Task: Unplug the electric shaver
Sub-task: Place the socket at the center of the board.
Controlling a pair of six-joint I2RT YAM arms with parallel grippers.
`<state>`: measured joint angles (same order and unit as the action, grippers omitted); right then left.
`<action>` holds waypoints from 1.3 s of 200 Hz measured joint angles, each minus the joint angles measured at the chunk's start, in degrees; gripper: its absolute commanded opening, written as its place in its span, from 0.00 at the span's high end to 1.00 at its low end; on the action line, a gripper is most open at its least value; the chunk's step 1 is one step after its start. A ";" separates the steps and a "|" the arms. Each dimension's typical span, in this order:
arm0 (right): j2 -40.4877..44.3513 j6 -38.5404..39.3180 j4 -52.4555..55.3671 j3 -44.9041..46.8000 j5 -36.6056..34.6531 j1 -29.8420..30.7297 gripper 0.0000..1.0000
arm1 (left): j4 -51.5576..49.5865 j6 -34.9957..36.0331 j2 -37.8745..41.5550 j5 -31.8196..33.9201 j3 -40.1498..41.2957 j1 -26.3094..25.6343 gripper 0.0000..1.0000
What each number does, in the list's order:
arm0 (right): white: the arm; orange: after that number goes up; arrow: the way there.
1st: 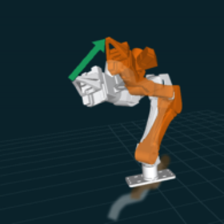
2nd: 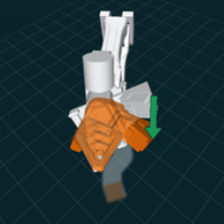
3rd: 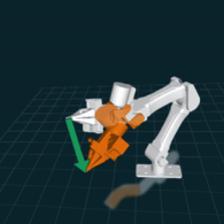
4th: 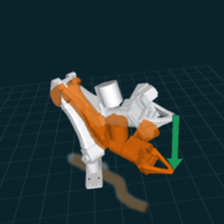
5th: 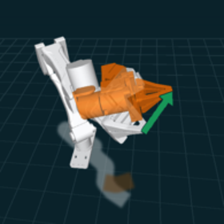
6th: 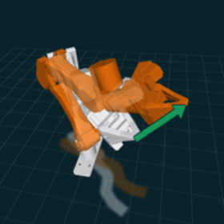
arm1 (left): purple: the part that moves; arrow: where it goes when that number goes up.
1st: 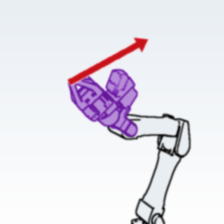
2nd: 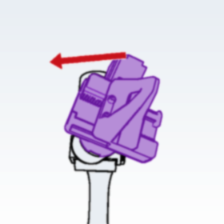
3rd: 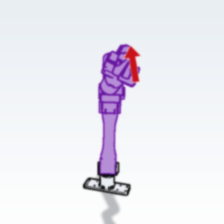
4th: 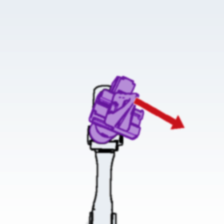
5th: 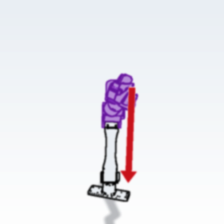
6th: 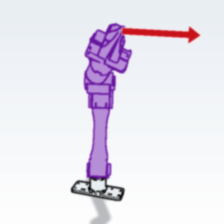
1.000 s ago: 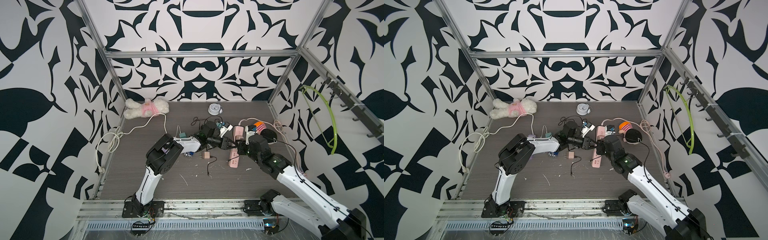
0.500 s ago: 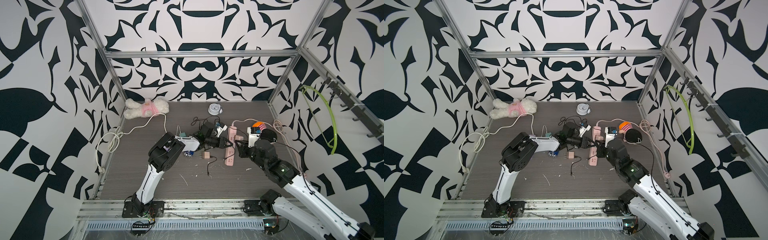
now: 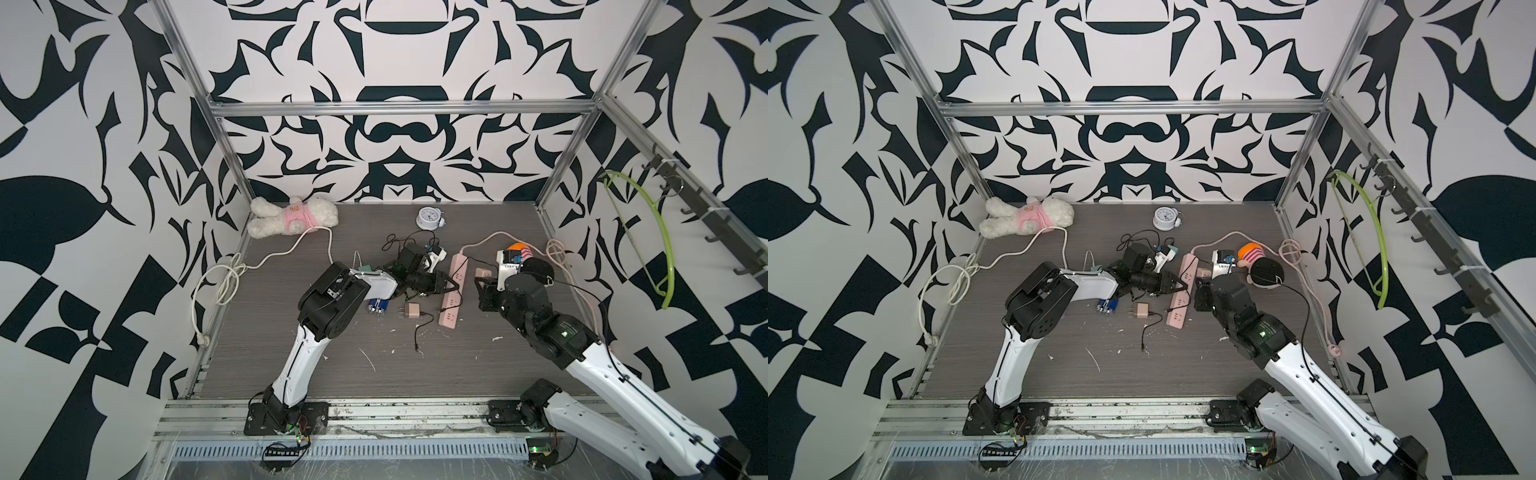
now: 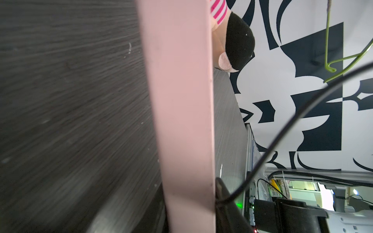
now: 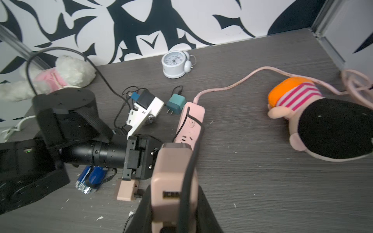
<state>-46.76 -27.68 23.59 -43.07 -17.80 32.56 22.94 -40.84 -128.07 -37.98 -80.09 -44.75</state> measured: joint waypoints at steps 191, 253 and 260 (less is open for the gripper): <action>-3.39 -2.34 8.94 -1.11 -3.02 -4.66 1.00 | -2.29 -5.07 -9.29 -2.56 -11.82 -4.76 0.01; -1.03 -1.84 9.29 -1.01 -0.35 -6.73 1.00 | -16.98 4.17 -4.13 4.07 -13.66 -4.59 0.01; -0.39 -1.53 9.18 -1.01 0.70 -6.73 1.00 | -19.52 5.57 -2.51 5.27 -13.68 -4.42 0.01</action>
<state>-47.16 -29.21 32.77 -44.07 -17.10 25.82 3.42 -35.27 -130.58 -32.71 -93.78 -49.17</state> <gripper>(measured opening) 0.238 0.993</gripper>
